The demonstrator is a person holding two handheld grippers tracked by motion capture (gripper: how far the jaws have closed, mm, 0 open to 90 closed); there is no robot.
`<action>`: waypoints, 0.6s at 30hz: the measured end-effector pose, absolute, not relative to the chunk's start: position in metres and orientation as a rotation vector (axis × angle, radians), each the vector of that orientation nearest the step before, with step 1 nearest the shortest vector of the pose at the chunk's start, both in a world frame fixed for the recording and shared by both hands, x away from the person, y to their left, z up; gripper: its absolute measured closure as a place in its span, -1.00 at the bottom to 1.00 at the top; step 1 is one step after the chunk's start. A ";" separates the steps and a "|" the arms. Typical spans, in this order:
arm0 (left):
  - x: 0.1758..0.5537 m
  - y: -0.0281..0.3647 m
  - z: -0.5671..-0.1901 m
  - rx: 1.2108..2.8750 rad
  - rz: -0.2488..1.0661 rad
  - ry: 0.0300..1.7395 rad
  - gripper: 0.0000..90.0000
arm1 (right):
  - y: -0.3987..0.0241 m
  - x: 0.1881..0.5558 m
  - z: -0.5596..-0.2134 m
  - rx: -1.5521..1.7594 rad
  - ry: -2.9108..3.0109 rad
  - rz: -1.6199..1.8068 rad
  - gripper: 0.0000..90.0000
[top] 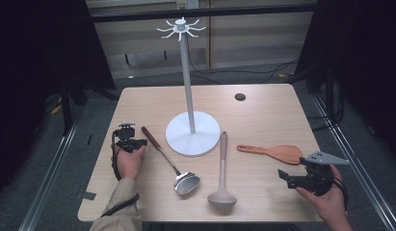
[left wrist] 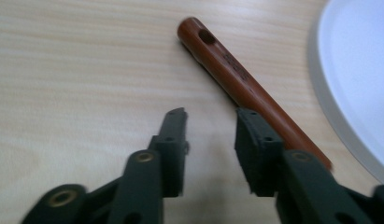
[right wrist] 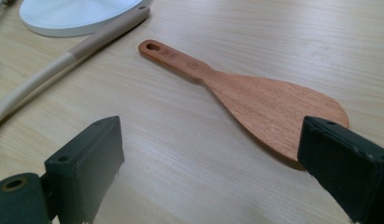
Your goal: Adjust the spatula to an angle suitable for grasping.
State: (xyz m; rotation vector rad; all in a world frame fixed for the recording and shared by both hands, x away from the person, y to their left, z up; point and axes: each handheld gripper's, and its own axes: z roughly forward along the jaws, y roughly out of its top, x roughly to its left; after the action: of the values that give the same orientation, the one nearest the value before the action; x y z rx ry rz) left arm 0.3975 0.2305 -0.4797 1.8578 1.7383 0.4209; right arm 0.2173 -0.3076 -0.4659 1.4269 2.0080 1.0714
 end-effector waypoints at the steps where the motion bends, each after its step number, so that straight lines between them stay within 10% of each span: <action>1: 0.392 0.229 -0.478 1.861 0.428 1.725 0.15 | -0.307 0.219 -0.466 1.437 2.002 1.077 -0.86; 18: 0.363 0.175 -0.480 1.865 0.381 1.666 -0.22 | -0.288 0.232 -0.462 1.392 2.027 1.112 -0.86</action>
State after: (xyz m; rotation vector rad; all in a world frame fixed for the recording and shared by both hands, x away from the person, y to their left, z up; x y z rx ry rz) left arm 0.3629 0.1754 -0.4802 1.8650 1.6656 0.3809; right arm 0.2324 -0.2877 -0.4620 1.3921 2.0266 1.1121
